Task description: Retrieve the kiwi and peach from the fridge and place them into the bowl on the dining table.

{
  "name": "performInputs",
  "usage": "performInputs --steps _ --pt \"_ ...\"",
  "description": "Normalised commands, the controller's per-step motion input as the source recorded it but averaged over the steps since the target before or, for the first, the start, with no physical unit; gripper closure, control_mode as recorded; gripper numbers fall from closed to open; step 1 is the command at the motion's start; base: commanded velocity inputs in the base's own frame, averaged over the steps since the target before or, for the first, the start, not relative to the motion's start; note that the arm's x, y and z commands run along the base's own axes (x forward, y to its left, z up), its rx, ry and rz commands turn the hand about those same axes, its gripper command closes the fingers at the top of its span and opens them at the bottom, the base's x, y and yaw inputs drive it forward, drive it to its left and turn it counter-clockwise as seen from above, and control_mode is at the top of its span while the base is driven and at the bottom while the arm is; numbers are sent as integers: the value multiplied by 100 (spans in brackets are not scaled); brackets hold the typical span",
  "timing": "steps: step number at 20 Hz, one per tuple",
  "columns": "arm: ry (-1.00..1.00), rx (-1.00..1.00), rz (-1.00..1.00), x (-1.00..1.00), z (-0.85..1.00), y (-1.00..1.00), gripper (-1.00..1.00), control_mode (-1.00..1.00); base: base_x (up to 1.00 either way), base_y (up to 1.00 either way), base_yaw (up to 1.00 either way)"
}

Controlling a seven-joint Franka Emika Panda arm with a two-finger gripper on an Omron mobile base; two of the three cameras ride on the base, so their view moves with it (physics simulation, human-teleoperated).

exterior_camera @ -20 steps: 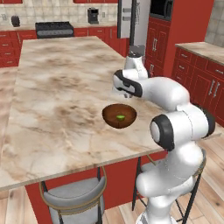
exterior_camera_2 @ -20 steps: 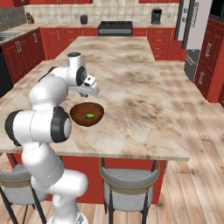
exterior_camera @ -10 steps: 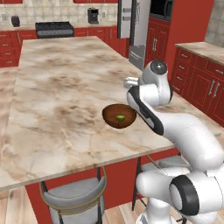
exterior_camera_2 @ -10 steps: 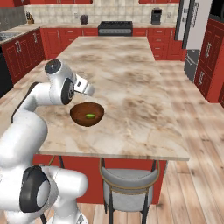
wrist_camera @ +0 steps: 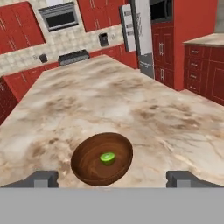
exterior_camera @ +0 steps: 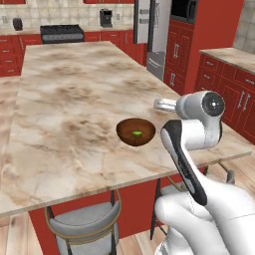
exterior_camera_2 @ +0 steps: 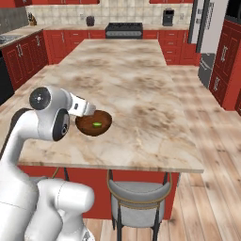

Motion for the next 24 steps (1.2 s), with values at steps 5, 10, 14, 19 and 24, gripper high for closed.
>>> performInputs --steps 5,10,14,19,24 --pt "-3 0 15 -91 24 -4 -100 -100 0 0 0" --pt "-1 -1 13 -86 9 0 -100 -100 0 0 0" --pt "0 -9 0 -89 18 0 -100 -100 0 0 0" --pt "0 -10 0 -28 13 16 -100 100 1 2 0" --pt "0 0 0 0 0 0 -100 100 -46 -3 0"
